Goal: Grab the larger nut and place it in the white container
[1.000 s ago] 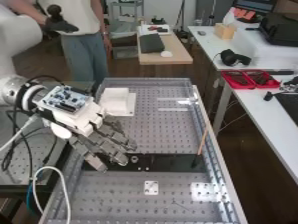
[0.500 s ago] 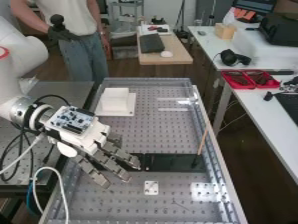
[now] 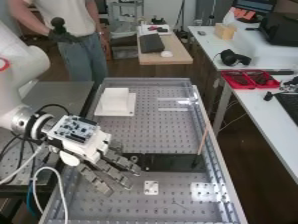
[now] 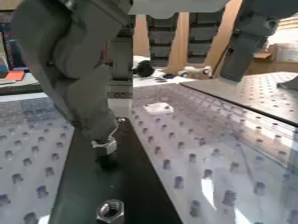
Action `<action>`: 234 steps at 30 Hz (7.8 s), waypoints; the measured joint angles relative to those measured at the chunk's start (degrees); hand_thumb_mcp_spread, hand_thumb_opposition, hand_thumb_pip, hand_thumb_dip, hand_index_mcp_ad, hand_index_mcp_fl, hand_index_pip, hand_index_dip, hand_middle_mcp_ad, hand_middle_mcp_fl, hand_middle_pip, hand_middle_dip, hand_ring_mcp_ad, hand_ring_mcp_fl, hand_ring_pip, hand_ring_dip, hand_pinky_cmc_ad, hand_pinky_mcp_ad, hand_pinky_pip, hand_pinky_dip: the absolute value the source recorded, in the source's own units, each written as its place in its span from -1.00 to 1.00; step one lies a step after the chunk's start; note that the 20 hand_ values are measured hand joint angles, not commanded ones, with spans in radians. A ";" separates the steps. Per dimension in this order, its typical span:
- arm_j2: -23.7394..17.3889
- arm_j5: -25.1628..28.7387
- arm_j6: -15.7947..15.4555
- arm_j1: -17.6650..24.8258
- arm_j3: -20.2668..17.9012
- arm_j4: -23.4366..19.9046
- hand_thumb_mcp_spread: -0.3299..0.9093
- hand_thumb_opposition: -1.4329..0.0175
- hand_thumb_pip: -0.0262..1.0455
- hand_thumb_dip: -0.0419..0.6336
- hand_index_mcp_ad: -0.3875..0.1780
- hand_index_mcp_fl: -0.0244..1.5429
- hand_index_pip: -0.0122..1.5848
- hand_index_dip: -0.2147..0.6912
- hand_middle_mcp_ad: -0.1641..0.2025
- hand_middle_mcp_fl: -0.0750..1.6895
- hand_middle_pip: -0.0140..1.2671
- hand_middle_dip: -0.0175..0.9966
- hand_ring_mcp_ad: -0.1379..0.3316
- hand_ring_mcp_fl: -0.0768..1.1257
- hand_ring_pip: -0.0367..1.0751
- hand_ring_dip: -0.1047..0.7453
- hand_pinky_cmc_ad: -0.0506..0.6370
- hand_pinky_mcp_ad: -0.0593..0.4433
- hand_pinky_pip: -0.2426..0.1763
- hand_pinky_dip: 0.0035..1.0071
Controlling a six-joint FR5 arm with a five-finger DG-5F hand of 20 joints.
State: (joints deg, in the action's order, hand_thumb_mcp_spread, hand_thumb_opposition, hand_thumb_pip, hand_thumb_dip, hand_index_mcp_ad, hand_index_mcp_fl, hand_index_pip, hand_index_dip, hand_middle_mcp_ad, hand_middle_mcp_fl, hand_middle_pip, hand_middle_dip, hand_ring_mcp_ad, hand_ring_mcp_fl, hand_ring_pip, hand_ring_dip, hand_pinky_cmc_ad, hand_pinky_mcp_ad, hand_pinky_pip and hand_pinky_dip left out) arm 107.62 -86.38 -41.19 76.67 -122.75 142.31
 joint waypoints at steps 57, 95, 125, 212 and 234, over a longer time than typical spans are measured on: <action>3.12 2.16 -1.78 1.96 -4.78 -11.21 0.05 -0.28 0.65 -0.18 -0.26 -0.97 0.98 -0.16 0.17 -0.91 -0.79 -0.58 0.27 -0.87 -0.57 -0.54 0.10 0.47 -0.28 0.29; -5.73 -4.75 -1.31 5.06 -3.62 -13.34 0.02 -0.23 0.42 -0.24 0.20 -0.46 0.94 -0.34 0.17 -0.87 -0.77 -0.60 0.20 -0.88 -0.58 -0.54 0.10 0.40 -0.28 0.23; -1.40 -35.25 6.45 13.28 0.63 -6.46 0.02 -0.23 0.42 -0.24 0.20 -0.46 0.94 -0.31 0.13 -0.85 -0.76 -0.56 0.15 -0.87 -0.72 -0.47 0.10 0.35 -0.28 0.04; -18.41 -3.24 3.33 10.79 18.66 21.59 -0.21 -0.20 0.42 -0.22 -0.10 -0.94 -0.44 -0.70 0.12 -0.85 -0.78 -0.48 0.21 -0.87 -0.72 -0.46 0.10 0.41 -0.29 0.36; -23.56 7.10 2.21 18.21 16.54 27.18 -0.21 -0.18 0.42 -0.22 -0.06 -0.92 -0.54 -0.58 0.12 -0.85 -0.78 -0.47 0.28 -0.88 -0.74 -0.43 0.15 0.45 -0.28 0.36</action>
State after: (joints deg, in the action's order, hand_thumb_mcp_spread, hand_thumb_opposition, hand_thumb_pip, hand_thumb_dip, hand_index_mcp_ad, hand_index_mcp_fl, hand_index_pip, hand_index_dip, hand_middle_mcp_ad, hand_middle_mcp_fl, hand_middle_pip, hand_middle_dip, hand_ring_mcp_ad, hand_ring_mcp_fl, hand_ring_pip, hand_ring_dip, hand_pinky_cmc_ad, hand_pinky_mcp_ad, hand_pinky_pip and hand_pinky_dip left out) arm 84.06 -79.28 -38.98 94.88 -106.21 169.49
